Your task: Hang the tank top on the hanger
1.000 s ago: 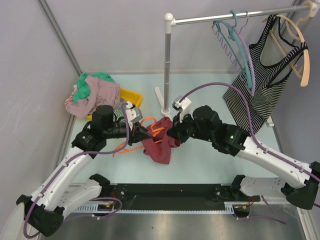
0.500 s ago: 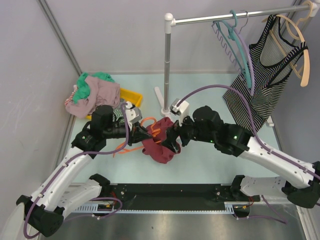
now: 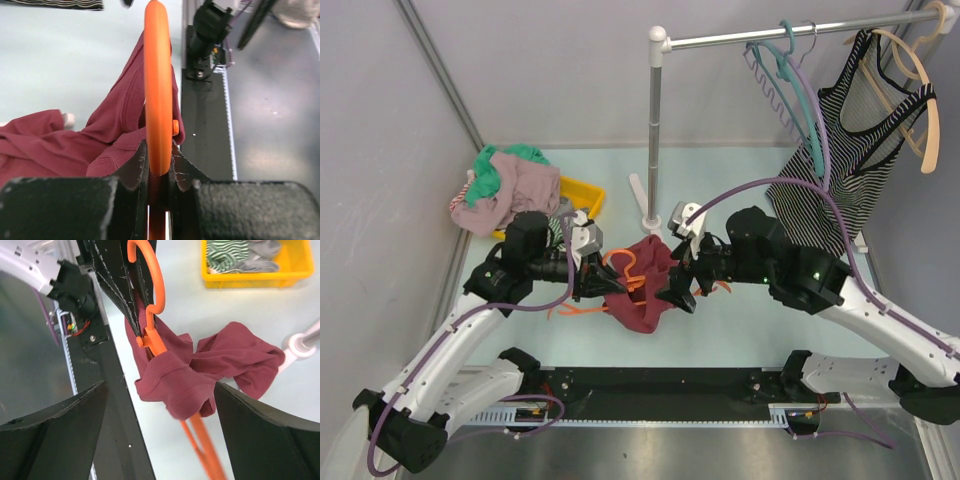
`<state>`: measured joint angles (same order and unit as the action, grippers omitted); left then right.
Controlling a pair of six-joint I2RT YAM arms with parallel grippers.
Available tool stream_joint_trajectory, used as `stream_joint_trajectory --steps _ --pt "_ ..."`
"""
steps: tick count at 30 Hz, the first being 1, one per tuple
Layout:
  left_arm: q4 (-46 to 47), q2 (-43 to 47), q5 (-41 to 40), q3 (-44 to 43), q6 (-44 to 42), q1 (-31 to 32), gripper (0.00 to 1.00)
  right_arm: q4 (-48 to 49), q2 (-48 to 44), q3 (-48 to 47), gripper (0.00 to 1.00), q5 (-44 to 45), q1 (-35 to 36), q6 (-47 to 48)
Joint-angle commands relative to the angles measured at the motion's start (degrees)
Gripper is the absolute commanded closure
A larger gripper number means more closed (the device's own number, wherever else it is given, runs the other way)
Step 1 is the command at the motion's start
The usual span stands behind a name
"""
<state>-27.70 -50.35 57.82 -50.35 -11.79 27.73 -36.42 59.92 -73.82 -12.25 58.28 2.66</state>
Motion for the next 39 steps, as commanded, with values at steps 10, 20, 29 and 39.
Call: stream_joint_trajectory --steps 10,20,29,39 --pt "-0.2 0.2 9.8 -2.7 -2.8 -0.2 1.0 -2.9 7.0 -2.9 0.21 -19.9 -4.2 6.9" --pt "-0.3 -0.3 13.1 -2.7 -2.6 -0.2 1.0 -2.0 9.8 -3.2 0.64 -23.0 -3.0 6.8" --pt "-0.2 0.2 10.4 -2.6 -2.2 -0.2 0.63 1.7 9.4 0.2 1.0 -19.4 -1.9 4.6" --pt "2.7 1.1 -1.6 -1.8 0.9 -0.2 0.01 20.1 -4.5 16.1 1.0 -8.7 -1.8 -6.3"
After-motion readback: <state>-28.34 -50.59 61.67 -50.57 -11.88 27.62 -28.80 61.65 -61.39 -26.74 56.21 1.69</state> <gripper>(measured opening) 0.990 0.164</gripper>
